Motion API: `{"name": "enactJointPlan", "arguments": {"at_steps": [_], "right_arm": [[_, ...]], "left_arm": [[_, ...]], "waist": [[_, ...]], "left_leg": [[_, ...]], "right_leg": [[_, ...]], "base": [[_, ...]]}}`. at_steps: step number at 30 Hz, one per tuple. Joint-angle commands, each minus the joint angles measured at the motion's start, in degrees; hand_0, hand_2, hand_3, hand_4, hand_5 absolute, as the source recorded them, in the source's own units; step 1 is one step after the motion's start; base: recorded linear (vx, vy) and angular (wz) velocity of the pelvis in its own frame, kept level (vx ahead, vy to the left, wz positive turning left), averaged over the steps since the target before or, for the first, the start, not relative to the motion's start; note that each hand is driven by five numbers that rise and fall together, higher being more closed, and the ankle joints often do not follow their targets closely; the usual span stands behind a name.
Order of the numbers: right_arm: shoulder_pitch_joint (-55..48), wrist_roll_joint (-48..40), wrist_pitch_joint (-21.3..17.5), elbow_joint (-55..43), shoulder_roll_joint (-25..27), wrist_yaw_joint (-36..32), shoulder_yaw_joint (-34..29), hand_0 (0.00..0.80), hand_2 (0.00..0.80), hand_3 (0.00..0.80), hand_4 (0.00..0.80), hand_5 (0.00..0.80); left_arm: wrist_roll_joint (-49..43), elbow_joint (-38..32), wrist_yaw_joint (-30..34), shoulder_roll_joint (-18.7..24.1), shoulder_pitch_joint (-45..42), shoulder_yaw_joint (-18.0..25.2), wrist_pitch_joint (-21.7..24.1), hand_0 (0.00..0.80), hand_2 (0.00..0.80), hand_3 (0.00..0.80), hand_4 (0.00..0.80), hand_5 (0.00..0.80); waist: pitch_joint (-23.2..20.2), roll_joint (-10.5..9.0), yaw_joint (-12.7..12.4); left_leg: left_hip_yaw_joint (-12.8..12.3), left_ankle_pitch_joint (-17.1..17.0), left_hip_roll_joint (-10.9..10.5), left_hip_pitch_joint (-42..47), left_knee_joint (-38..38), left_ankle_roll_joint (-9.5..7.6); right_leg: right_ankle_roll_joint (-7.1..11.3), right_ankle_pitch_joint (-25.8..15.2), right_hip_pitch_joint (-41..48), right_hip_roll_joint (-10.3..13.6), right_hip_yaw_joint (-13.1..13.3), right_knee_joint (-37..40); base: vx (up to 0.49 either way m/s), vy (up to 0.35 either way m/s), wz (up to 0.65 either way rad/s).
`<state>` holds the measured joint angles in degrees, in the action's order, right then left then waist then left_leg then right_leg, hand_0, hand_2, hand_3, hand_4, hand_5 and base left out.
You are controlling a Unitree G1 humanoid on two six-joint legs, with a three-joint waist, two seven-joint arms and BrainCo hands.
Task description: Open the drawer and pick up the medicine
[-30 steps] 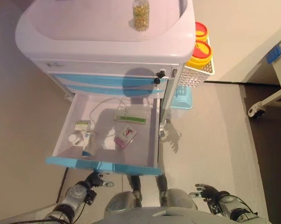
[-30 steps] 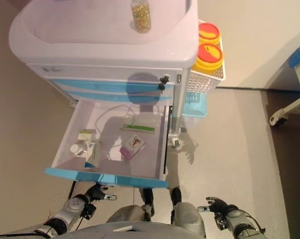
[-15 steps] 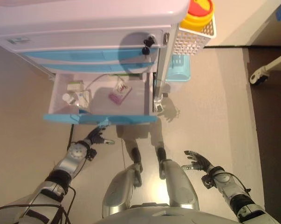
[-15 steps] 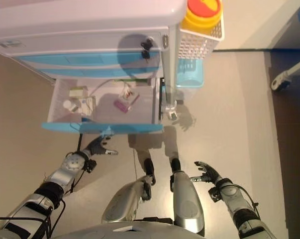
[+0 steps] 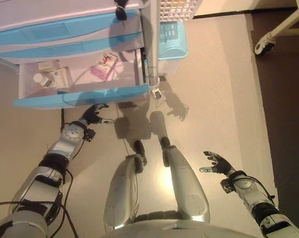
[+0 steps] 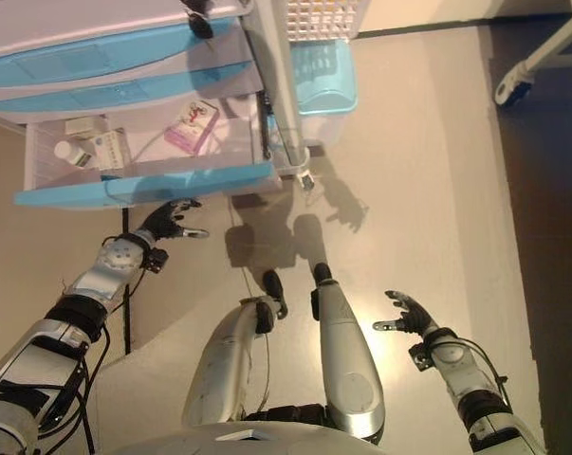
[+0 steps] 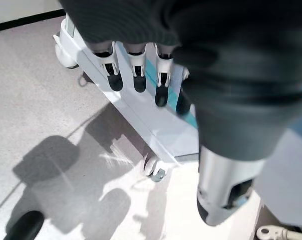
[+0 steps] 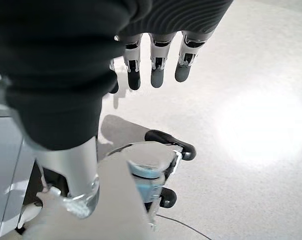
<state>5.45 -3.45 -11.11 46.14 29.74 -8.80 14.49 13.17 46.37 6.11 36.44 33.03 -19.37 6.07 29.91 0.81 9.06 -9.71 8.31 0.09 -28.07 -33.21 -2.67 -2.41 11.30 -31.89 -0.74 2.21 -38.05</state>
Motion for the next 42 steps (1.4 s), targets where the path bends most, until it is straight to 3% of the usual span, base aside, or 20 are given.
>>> {"name": "enactJointPlan", "arguments": {"at_steps": [1,7,12,19,30,36,40,42], "right_arm": [[-4.6,-1.1,-2.8,-1.8,1.3,2.1,1.8,0.0,0.0,0.0,0.0,0.0],[-4.9,-2.2,-4.0,-1.8,1.8,3.6,2.5,0.0,0.0,0.0,0.0,0.0],[-5.1,-3.2,-5.6,-1.1,1.8,4.6,3.3,0.0,0.0,0.0,0.0,0.0],[-4.9,-2.8,-7.0,0.1,0.6,6.1,5.7,0.0,0.0,0.0,0.0,0.0],[-4.2,-2.4,-9.1,4.5,-2.9,6.8,8.2,0.0,0.0,0.0,0.0,0.0],[-4.8,-1.4,-9.0,4.4,-4.7,6.1,8.9,0.0,0.0,0.0,0.0,0.0],[-5.5,-1.1,-9.7,4.4,-5.5,5.1,8.0,0.0,0.0,0.0,0.0,0.0],[-6.3,-1.3,-9.2,3.8,-6.1,4.2,6.2,0.0,0.0,0.0,0.0,0.0]], "left_arm": [[2.8,2.7,-0.8,3.3,1.8,4.4,0.3,0.0,0.0,0.0,0.0,0.0],[6.2,11.4,-2.2,6.1,10.1,5.6,-1.2,0.0,0.0,0.0,0.0,0.0],[9.4,18.4,-8.2,7.4,15.5,6.4,0.1,0.0,0.0,0.0,0.0,0.0],[13.8,22.5,-18.0,7.7,21.3,7.8,5.5,0.0,0.0,0.0,0.0,0.0],[16.8,25.0,-27.2,4.9,22.7,11.9,14.5,0.0,0.0,0.0,0.0,0.0],[16.6,23.9,-20.6,3.2,19.3,11.8,16.0,0.0,0.0,0.0,0.0,0.0],[26.9,22.0,-6.3,1.0,13.9,12.4,14.1,0.0,0.0,0.0,0.0,0.0],[31.0,18.7,-0.3,-2.2,6.5,14.4,11.6,0.0,0.0,0.0,0.0,0.0]], "waist": [[-4.6,-0.84,2.0],[-5.3,-1.37,4.1],[-5.6,-2.01,5.6],[-5.1,-3.3,6.1],[-5.4,-5.28,5.2],[-5.5,-5.5,4.1],[-5.6,-5.18,3.3],[-5.8,-4.6,2.3]], "left_leg": [[-0.6,4.2,-1.5,-0.4,-3.1,-2.94],[-1.2,5.7,-1.4,-0.9,-5.3,-3.3],[-1.2,6.4,-1.4,-1.2,-6.3,-3.6],[-1.7,6.6,-1.6,-3.2,-7.0,-3.61],[-2.1,8.7,-0.9,-4.9,-10.9,-4.05],[-2.2,9.0,-1.1,-3.8,-11.0,-4.22],[-2.1,6.7,-2.1,-1.8,-8.3,-4.38],[-1.4,6.1,-3.2,0.2,-6.3,-4.16]], "right_leg": [[0.57,-1.3,-1.0,0.6,-2.3,0.5],[0.71,-1.7,-1.7,-0.1,-0.5,0.3],[1.14,-3.0,-2.1,-0.9,1.4,1.4],[2.46,-6.4,-3.6,-1.6,3.2,4.7],[3.42,-8.4,-2.8,-1.9,3.8,6.9],[3.62,-7.8,-0.4,-1.4,3.3,6.7],[3.71,-8.8,1.3,-0.3,3.1,7.7],[3.86,-8.2,3.6,0.5,2.5,8.6]], "base": [[0.071,0.073,-0.07],[0.081,0.065,-0.08],[0.078,0.049,-0.07],[0.013,0.022,-0.09],[0.032,-0.025,-0.01],[0.046,-0.057,0.0],[-0.004,-0.068,0.08],[0.063,-0.061,0.08]]}}
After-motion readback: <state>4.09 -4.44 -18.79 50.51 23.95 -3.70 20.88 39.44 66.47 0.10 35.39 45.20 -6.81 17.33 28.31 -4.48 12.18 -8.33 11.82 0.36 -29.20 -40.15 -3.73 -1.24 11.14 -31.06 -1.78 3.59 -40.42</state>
